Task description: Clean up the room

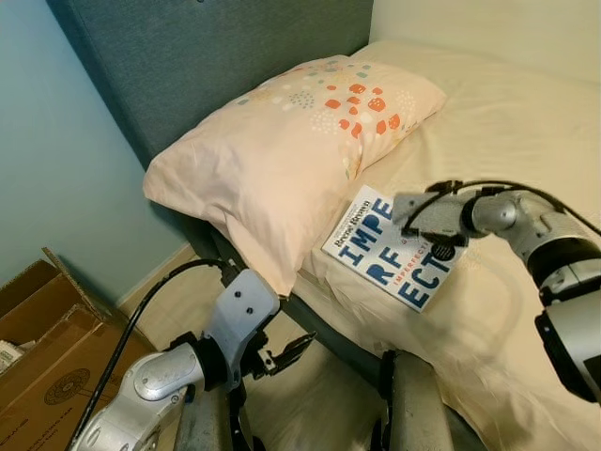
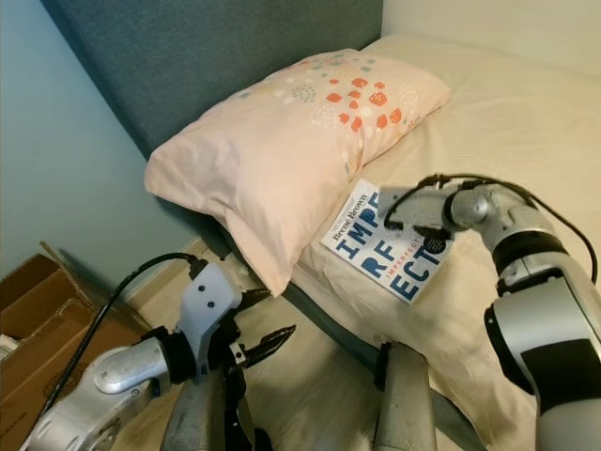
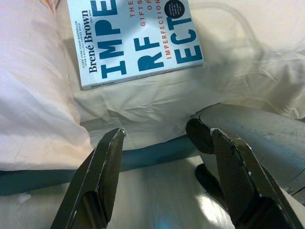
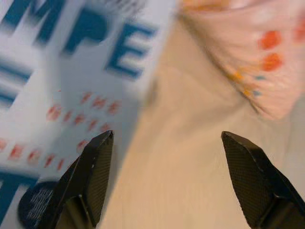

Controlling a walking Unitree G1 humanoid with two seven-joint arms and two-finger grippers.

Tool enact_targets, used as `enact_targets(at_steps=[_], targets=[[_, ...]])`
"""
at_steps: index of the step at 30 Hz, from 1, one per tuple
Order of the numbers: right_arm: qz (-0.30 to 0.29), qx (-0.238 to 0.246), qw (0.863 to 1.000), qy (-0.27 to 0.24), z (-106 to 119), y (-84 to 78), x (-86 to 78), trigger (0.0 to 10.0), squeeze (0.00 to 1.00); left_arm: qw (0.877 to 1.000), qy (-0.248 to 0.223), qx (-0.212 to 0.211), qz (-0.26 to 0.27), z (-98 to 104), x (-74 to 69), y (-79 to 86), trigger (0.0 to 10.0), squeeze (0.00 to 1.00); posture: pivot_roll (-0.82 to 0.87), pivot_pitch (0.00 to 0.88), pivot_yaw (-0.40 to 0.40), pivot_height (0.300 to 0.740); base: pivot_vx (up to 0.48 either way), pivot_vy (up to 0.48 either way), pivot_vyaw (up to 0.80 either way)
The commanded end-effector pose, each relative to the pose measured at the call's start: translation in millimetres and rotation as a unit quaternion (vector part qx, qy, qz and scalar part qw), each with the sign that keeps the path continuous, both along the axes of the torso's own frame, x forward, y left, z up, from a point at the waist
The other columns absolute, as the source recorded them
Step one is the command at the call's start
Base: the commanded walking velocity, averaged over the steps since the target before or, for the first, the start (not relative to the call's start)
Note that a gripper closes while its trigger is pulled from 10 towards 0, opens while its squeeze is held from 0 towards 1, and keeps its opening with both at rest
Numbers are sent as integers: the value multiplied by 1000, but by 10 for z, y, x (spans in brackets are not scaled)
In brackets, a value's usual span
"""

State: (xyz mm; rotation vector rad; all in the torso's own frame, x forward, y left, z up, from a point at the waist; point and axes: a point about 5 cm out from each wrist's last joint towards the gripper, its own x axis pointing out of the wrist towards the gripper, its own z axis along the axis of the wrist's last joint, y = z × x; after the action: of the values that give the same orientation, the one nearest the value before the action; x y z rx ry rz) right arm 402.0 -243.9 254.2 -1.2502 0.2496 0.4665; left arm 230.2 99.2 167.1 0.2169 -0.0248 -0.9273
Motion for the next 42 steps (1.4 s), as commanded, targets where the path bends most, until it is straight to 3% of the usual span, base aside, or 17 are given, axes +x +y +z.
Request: enact_targets(at_steps=[1,2,3,5,6,8,11,15,17,18,20,22,25,28,31,34,42], targets=[[-2,33,999,0,35,19,7,10000,0,1000,6,-4,2,-20,4,25,10000,0,104,265,56,531,0,0,0],[3,93,996,-4,119,45,13,10000,0,1000,5,-14,10,-1,27,49,10000,0,91,240,45,531,0,0,0],[3,93,996,-4,119,45,13,10000,0,1000,5,-14,10,-1,27,49,10000,0,91,240,45,531,0,0,0],[13,222,975,-15,276,95,23,10000,0,999,5,-37,33,29,92,99,10000,0,69,192,27,531,0,0,0],[13,222,975,-15,276,95,23,10000,0,999,5,-37,33,29,92,99,10000,0,69,192,27,531,0,0,0],[27,332,942,-49,400,187,49,10000,0,994,9,-55,89,43,226,232,10000,0,41,156,18,531,0,0,0],[21,369,927,-70,400,253,76,10000,0,988,6,-40,146,9,335,335,10000,0,32,140,16,531,0,0,0],[-43,483,870,-94,143,536,165,10000,0,937,18,-28,347,-59,649,640,10000,0,14,104,17,531,0,0,0],[-43,485,869,-93,144,535,165,10000,0,937,18,-29,347,-59,650,641,10000,0,14,104,17,531,0,0,0],[-35,476,875,-81,-161,760,112,10000,0,920,14,-33,390,-76,687,714,10000,0,-11,70,23,531,0,0,0],[-23,504,861,-57,-604,1114,-98,10000,0,883,19,-52,467,-145,716,876,10000,0,-22,67,27,531,0,0,0],[-39,512,857,-43,-930,1234,-297,10000,0,861,25,-54,505,-236,682,972,10000,0,-41,65,28,531,0,0,0],[-53,517,853,-41,-1180,1262,-448,10000,0,862,27,-56,503,-296,636,950,10000,0,-45,66,26,531,0,0,0],[-106,553,825,-41,-1424,1252,-588,10000,0,871,10,-30,490,-397,575,868,10000,0,-50,73,25,531,0,0,0],[-112,522,844,-56,-1524,1232,-675,10000,0,870,4,-40,491,-437,538,828,10000,0,-57,73,24,531,0,0,0],[-137,548,823,-60,-1555,1161,-740,10000,0,881,5,-53,470,-423,521,748,10000,0,-51,71,21,531,0,0,0],[-130,517,844,-61,-1549,1088,-881,10000,0,890,4,-51,453,-488,515,643,10000,0,-61,71,25,576,0,0,0]])
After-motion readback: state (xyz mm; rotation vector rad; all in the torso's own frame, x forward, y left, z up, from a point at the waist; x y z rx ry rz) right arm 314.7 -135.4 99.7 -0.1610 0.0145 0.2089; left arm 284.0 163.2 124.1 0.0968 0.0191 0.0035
